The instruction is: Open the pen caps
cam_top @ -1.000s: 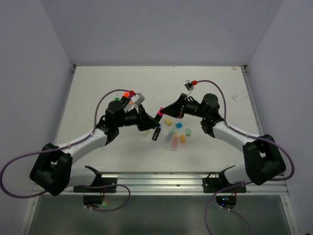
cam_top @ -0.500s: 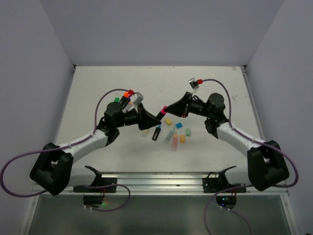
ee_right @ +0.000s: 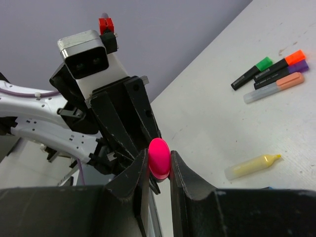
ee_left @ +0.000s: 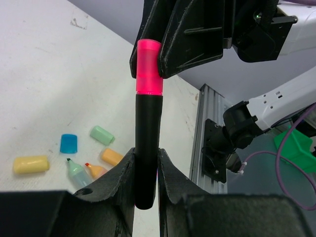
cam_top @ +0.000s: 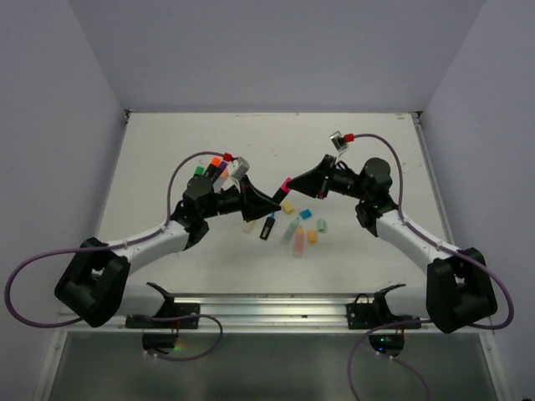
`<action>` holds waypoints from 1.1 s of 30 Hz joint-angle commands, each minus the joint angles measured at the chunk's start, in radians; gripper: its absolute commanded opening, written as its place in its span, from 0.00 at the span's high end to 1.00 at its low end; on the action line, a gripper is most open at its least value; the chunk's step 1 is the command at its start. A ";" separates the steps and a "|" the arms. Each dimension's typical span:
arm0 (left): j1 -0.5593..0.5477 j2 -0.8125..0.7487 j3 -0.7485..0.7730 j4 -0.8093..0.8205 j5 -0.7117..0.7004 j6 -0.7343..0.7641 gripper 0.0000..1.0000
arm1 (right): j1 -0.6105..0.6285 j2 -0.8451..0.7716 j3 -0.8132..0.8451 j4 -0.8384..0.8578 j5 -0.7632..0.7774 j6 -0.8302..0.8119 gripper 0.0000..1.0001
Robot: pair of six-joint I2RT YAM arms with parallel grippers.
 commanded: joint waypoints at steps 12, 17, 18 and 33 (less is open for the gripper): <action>-0.015 0.044 -0.108 -0.146 0.098 -0.043 1.00 | -0.223 -0.095 0.122 0.178 0.234 -0.015 1.00; -0.015 0.041 -0.074 -0.154 0.086 -0.043 1.00 | -0.223 -0.077 0.087 0.256 0.179 0.045 1.00; -0.015 0.041 -0.065 -0.171 0.086 -0.035 0.90 | -0.223 -0.080 0.078 0.258 0.176 0.044 1.00; 0.032 -0.063 0.102 -0.327 0.025 0.082 0.09 | -0.219 -0.092 0.009 0.100 0.010 -0.045 1.00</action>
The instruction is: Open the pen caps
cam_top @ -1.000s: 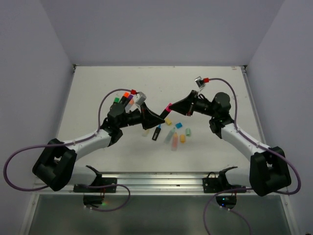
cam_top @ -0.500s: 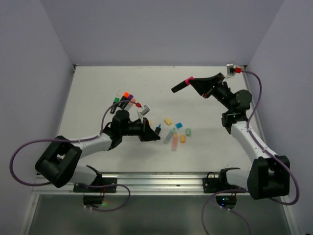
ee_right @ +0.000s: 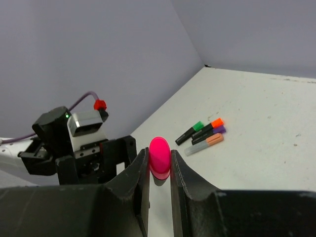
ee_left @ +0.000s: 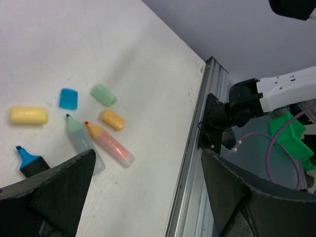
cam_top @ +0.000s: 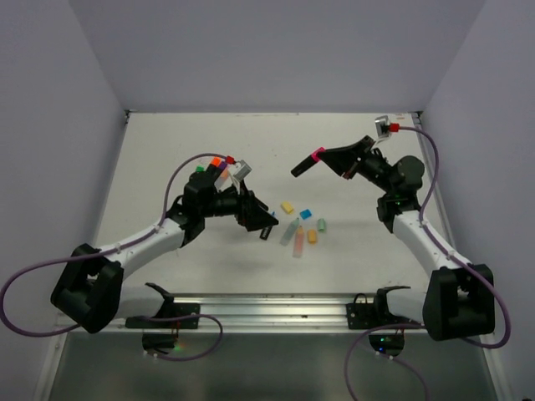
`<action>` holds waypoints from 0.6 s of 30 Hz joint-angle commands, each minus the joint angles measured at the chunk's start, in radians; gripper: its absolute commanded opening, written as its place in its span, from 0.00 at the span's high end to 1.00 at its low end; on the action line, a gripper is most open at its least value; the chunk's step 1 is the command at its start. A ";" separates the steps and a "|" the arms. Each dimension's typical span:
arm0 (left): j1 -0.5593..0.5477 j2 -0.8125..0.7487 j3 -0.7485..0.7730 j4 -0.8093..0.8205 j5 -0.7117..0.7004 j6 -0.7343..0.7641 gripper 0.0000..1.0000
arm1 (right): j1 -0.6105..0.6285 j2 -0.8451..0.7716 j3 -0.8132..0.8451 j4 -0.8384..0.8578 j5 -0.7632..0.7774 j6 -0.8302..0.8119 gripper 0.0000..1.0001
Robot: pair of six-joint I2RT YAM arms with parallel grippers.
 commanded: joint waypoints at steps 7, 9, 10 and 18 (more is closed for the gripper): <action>0.005 0.001 0.184 -0.066 -0.022 0.107 0.04 | 0.078 0.011 -0.009 -0.038 -0.119 -0.050 1.00; 0.005 0.021 0.203 -0.061 -0.022 0.110 0.05 | 0.119 0.020 0.002 -0.089 -0.121 -0.093 1.00; 0.005 0.026 0.220 -0.063 -0.021 0.110 0.05 | 0.134 0.025 0.011 -0.107 -0.115 -0.105 1.00; 0.004 0.060 0.224 -0.034 0.013 0.088 0.21 | 0.217 0.088 0.014 -0.033 -0.090 -0.069 1.00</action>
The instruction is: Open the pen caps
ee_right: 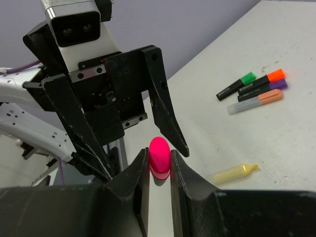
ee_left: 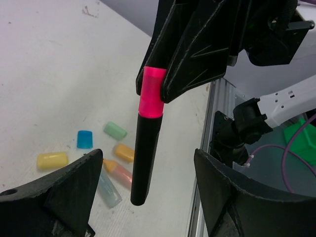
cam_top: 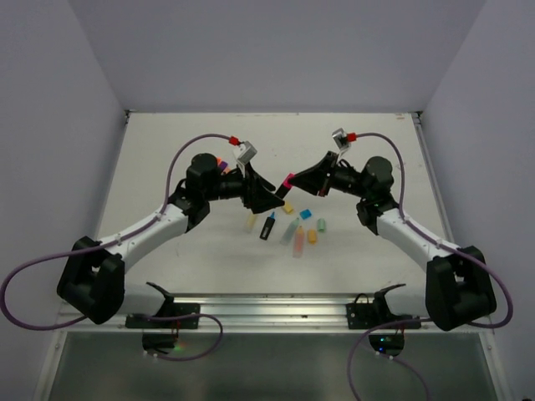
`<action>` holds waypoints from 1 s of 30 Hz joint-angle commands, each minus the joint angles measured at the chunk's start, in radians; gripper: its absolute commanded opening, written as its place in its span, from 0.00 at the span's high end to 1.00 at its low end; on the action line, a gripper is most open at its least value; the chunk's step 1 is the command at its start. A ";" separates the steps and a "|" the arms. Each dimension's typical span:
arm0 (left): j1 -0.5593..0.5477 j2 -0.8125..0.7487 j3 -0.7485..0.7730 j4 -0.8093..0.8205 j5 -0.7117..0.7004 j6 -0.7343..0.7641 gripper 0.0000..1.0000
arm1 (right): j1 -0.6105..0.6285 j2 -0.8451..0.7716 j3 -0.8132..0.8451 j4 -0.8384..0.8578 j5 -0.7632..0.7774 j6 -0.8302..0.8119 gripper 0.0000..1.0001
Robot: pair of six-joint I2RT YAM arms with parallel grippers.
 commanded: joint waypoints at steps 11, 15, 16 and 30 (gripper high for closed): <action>-0.003 0.010 0.001 0.054 0.025 -0.016 0.42 | 0.039 0.049 0.037 0.099 0.000 0.038 1.00; -0.009 0.015 0.001 0.055 0.022 -0.015 0.50 | 0.043 0.051 0.042 0.102 0.004 0.041 1.00; -0.009 0.017 0.001 0.054 0.022 -0.016 0.54 | 0.043 0.051 0.042 0.104 0.005 0.041 1.00; -0.043 0.038 -0.021 0.064 0.016 -0.018 1.00 | 0.047 0.065 0.032 0.160 0.013 0.074 1.00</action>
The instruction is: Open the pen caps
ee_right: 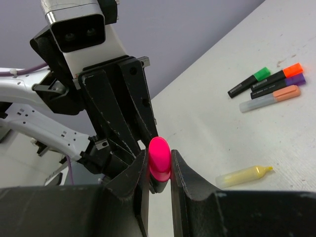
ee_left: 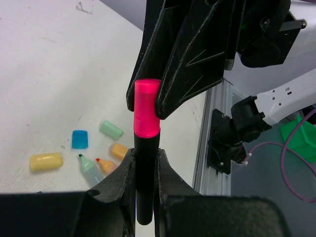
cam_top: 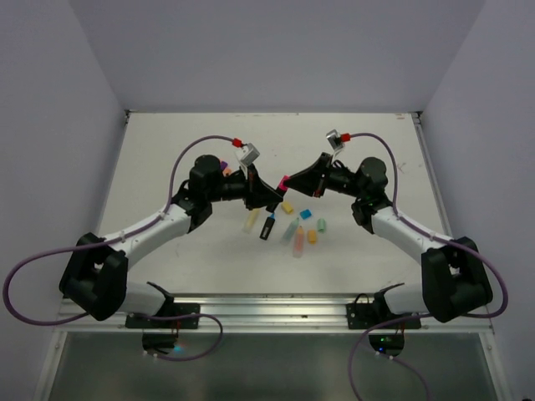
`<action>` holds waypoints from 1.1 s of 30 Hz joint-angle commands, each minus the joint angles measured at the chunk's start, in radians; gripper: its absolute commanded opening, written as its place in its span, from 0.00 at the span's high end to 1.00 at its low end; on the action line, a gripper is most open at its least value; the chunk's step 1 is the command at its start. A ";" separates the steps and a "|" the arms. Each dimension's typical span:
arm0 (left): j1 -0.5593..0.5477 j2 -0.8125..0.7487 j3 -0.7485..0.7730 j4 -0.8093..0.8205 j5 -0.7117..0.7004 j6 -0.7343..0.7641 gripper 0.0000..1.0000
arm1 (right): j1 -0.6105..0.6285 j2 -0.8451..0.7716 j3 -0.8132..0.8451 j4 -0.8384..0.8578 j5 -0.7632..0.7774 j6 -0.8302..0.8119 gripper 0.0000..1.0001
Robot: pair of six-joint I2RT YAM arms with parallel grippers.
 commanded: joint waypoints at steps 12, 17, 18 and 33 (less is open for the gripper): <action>-0.025 -0.024 -0.126 -0.019 0.053 0.017 1.00 | -0.047 -0.044 0.020 0.096 0.055 0.013 1.00; -0.051 -0.044 -0.209 0.010 0.056 0.011 1.00 | -0.103 -0.058 0.043 0.140 0.045 0.068 1.00; -0.055 -0.046 -0.215 0.012 0.058 0.011 1.00 | -0.110 -0.062 0.053 0.140 0.046 0.070 1.00; -0.084 -0.009 -0.283 0.111 0.079 -0.071 1.00 | -0.175 -0.139 0.092 0.139 0.114 0.039 1.00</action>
